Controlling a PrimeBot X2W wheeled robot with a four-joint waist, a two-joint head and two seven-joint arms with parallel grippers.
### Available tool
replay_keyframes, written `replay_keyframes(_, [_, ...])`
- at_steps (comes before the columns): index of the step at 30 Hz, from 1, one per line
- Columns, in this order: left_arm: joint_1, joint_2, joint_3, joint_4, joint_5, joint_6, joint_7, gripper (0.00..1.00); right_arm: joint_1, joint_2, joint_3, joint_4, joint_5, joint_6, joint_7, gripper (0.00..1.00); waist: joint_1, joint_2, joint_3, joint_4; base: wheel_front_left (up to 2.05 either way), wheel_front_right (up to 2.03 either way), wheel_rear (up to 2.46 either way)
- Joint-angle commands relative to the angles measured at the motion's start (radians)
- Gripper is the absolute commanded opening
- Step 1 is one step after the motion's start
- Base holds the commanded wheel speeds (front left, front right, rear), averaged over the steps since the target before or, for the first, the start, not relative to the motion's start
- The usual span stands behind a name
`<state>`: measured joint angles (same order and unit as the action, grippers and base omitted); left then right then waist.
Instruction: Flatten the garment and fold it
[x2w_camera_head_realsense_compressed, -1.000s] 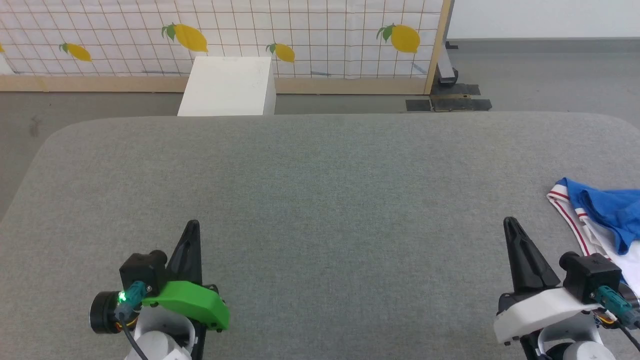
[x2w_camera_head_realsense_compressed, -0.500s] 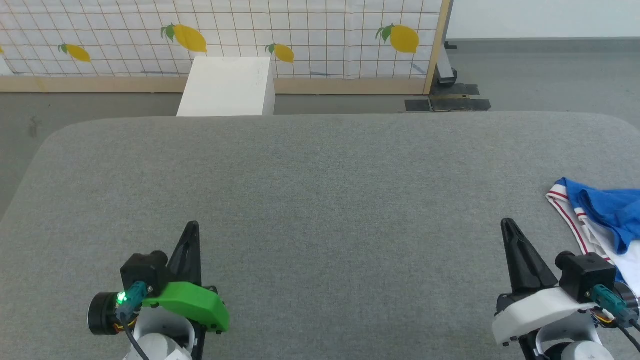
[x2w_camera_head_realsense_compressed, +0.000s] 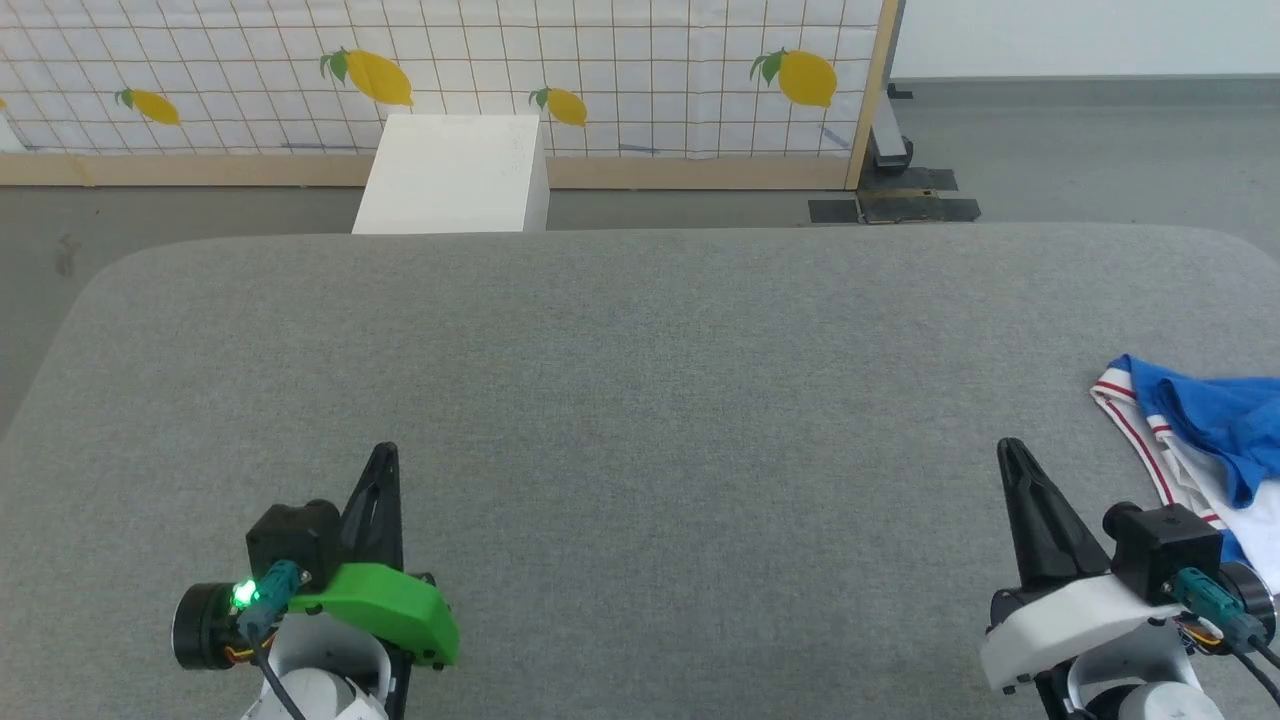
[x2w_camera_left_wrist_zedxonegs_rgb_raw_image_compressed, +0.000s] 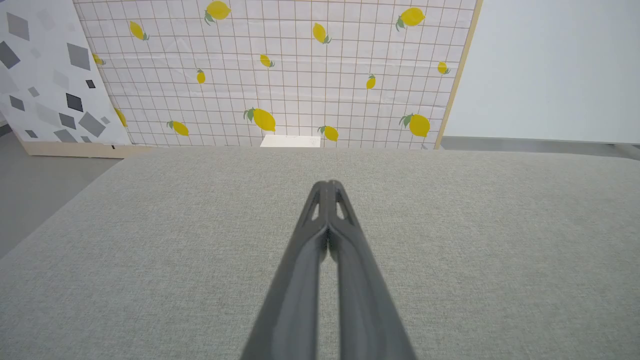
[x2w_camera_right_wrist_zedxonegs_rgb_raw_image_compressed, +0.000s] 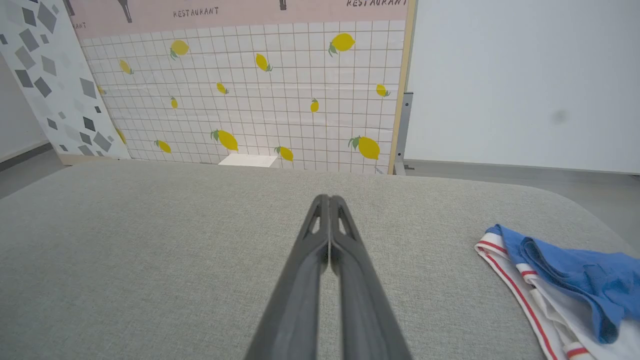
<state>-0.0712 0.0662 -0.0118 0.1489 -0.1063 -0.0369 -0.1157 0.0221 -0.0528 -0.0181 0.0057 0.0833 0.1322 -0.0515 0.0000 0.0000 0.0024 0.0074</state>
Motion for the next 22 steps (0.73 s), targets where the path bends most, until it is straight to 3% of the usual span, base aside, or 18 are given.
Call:
replay_keyframes(1, [0.017,-0.004,0.003,-0.011,0.008,0.006,0.004,0.00,-0.012,0.001,0.002,-0.003,-0.012,-0.001,0.004,0.00,0.0000,0.0000,0.000,0.000,0.00,0.00,0.00])
replay_keyframes(22, [0.037,-0.009,0.007,-0.063,0.045,0.018,0.046,0.00,-0.015,0.002,0.008,-0.004,-0.039,-0.001,0.022,0.00,0.0000,0.0000,-0.001,-0.003,0.00,0.00,0.00])
